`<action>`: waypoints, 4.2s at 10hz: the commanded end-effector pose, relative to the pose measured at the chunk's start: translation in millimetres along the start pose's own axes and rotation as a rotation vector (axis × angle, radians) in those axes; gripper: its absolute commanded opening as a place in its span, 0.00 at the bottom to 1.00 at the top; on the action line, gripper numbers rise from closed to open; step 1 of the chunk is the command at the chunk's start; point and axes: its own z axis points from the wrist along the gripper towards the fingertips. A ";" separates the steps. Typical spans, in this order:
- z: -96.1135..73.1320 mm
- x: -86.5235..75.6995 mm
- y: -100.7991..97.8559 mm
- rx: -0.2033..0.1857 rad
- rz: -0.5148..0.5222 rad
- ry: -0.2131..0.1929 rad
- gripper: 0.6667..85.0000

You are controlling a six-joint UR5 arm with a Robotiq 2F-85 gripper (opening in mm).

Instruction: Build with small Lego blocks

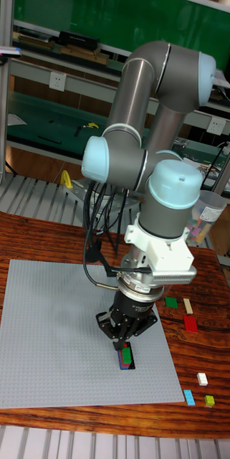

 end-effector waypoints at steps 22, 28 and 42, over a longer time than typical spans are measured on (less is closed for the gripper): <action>12.5 -6.3 43.3 -0.005 0.022 0.004 0.01; 15.1 -6.5 38.8 -0.008 -0.007 0.004 0.01; 8.9 -1.6 37.4 -0.007 -0.018 0.009 0.01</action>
